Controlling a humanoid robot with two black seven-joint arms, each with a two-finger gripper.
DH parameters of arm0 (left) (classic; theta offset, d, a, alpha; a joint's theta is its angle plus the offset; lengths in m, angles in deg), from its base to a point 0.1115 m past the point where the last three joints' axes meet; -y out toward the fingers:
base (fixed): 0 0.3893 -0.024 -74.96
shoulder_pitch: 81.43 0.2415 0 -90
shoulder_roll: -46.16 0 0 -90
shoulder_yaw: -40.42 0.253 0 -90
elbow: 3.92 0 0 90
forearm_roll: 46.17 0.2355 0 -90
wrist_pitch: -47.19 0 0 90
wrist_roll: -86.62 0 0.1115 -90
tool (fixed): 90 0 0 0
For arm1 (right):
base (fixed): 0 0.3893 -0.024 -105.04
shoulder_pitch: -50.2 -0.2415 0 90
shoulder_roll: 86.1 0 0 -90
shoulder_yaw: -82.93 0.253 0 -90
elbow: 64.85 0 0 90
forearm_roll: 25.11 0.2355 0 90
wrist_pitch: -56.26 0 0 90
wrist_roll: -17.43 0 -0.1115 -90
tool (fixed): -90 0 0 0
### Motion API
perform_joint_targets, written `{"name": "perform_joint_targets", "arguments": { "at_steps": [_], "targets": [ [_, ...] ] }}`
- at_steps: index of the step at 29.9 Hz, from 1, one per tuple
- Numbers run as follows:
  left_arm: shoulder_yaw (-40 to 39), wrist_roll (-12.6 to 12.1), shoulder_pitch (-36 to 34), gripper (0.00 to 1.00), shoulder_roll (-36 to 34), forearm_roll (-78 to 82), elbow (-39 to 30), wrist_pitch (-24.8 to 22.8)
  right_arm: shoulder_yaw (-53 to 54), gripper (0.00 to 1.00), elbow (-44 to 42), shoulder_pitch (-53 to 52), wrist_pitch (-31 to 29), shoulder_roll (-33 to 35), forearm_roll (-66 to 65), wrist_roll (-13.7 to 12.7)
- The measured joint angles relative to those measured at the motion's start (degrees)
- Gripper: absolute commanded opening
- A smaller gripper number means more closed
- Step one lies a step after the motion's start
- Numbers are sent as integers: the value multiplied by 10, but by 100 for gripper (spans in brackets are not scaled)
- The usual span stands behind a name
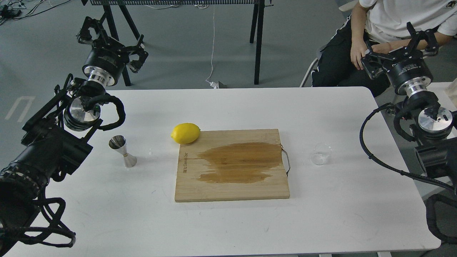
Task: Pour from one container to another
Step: 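Reach the left gripper toward the small metal jigger beside the board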
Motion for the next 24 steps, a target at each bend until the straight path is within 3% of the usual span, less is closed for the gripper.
{"name": "perform_joint_targets", "arguments": {
  "at_steps": [10,14,18,24],
  "targets": [
    [4,10,-1,100,-6,-2,-18,1,-2,100,-4,0,0,8,0,-1],
    [36,7,5,99,-46,1,-96,7,2,100,-4,2,0,13,0,-1],
    [117,9,7,99,-124,18,-212,11,3,100,-6,14,0,20,0,1],
    [162,9,6,99,-202,146,-338,65,3,100,-4,31,0,38,0,21]
  ]
}}
